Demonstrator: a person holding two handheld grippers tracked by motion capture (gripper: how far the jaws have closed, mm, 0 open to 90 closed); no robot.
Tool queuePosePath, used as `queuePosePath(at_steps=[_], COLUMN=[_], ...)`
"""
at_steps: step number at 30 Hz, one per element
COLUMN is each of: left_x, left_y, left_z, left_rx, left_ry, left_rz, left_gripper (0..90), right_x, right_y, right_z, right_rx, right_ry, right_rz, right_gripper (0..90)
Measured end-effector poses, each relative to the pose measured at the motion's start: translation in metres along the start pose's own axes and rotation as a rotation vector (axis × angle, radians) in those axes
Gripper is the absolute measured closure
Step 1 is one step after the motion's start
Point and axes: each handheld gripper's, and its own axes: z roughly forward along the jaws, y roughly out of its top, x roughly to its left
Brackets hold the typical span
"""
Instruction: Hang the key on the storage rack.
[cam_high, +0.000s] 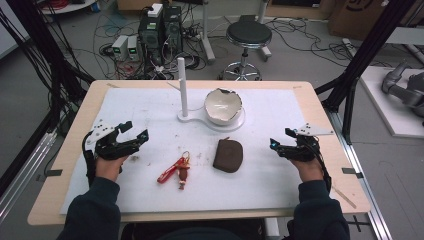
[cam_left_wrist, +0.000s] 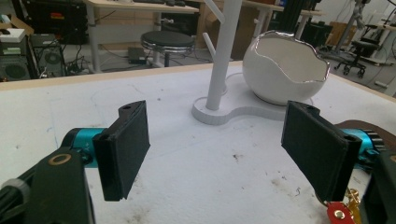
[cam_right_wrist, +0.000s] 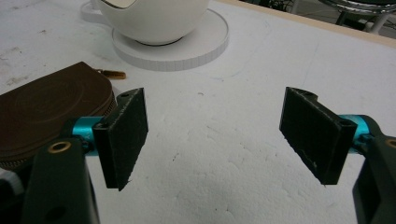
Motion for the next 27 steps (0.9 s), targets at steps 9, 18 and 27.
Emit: queuePosePath(at_steps=[9, 18, 27], left_x=[-0.015, -0.023, -0.036], left_y=[-0.002, -0.008, -0.022], left_z=[0.012, 0.020, 0.035], left_rx=[0.039, 0.118, 0.316], left_ry=[-0.042, -0.092, -0.243], left_rz=[0.018, 0.039, 0.077], left_gripper=[24.7, 25.2, 30.7], right_x=[-0.002, 0.000, 0.006], right_y=[-0.002, -0.002, 0.000], right_z=[0.000, -0.001, 0.002], right_rx=[0.002, 0.010, 0.016], right_ry=[0.009, -0.002, -0.002], right_rz=[0.012, -0.005, -0.025], right_gripper=[24.0, 24.1, 24.3])
